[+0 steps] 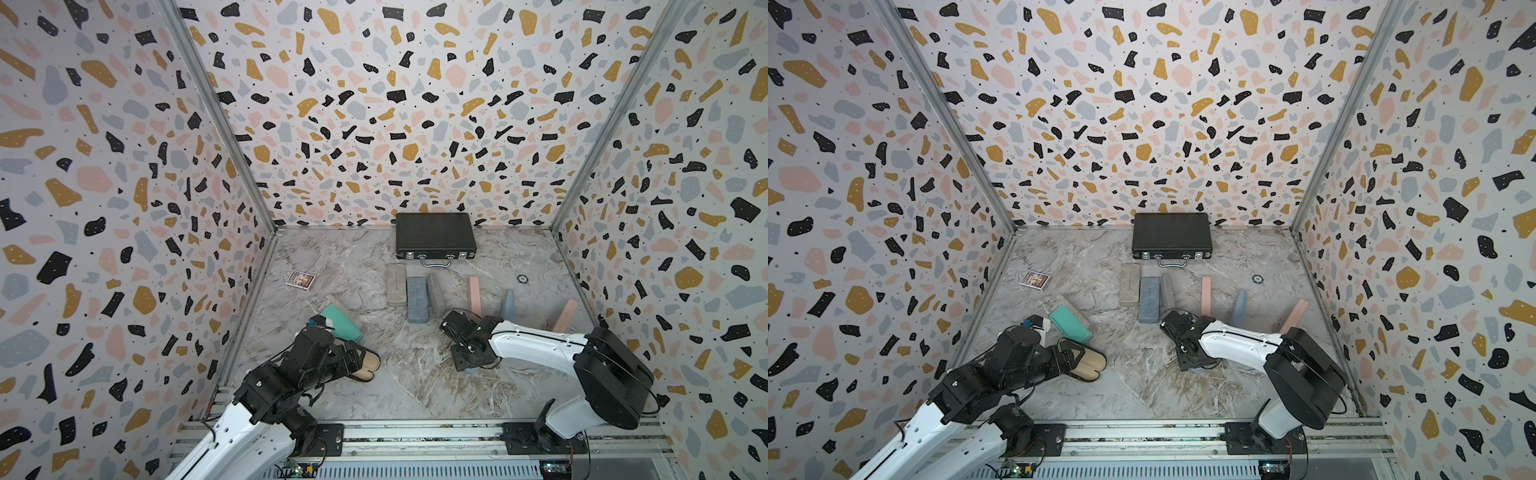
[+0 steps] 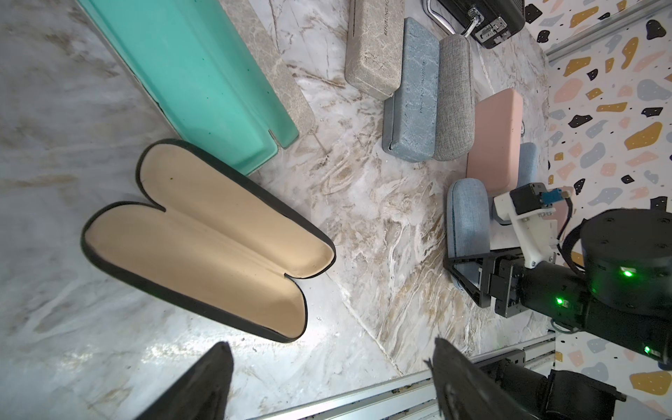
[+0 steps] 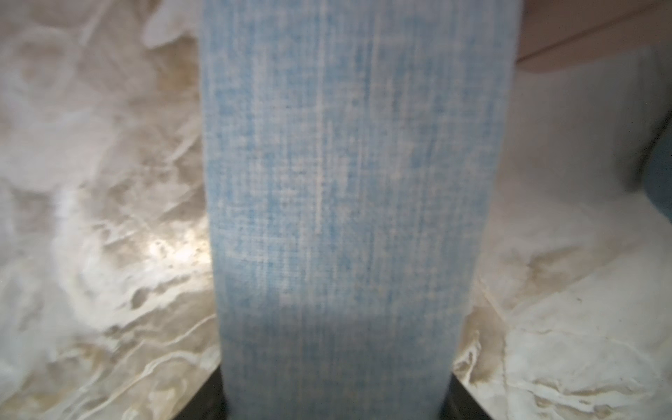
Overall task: Close the glasses case
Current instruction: Place the glasses case at the center of the board, then move the glasses case to the center of the board.
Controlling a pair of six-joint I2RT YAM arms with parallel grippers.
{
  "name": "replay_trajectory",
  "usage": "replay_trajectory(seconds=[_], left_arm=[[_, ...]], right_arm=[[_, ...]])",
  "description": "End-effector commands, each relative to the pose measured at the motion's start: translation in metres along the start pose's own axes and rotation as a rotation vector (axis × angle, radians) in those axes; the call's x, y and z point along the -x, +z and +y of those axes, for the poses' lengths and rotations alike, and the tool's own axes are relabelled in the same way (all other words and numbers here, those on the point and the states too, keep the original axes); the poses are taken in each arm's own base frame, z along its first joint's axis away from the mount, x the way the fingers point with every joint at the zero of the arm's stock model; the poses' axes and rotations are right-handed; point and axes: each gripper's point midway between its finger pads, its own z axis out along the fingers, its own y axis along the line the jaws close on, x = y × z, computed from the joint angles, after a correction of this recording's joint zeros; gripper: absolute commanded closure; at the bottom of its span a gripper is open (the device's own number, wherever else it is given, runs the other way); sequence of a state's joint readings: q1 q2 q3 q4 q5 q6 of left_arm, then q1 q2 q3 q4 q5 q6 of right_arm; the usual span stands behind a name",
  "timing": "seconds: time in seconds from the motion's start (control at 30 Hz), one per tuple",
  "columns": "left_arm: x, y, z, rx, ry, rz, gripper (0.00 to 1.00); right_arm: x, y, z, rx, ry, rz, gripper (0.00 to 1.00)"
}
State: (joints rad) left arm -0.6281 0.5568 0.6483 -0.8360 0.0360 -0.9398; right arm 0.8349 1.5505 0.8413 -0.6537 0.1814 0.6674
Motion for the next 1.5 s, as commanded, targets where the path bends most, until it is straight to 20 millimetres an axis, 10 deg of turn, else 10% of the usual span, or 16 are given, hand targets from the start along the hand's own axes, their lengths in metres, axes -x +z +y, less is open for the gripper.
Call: replay_trajectory(seconds=[0.0,0.17,0.77,1.17,1.47], left_arm=[[0.004,0.001,-0.001,-0.007,-0.011,-0.022,0.13],[0.007,-0.004,0.002,0.011,-0.005,-0.035,0.13],[0.031,-0.048,0.02,0.142,0.028,-0.162,0.06],[0.032,-0.067,0.055,0.287,-0.04,-0.226,0.06],[0.03,-0.067,0.056,0.27,-0.07,-0.237,0.05]], right_arm=[[0.018,-0.002,0.004,0.008,-0.014,-0.015,0.56],[0.027,-0.011,0.01,0.031,-0.037,-0.026,0.39],[-0.005,-0.075,0.012,0.137,-0.117,-0.053,0.29],[0.032,-0.118,0.136,0.502,-0.444,-0.29,0.38],[0.041,-0.098,0.216,0.531,-0.633,-0.223,0.41]])
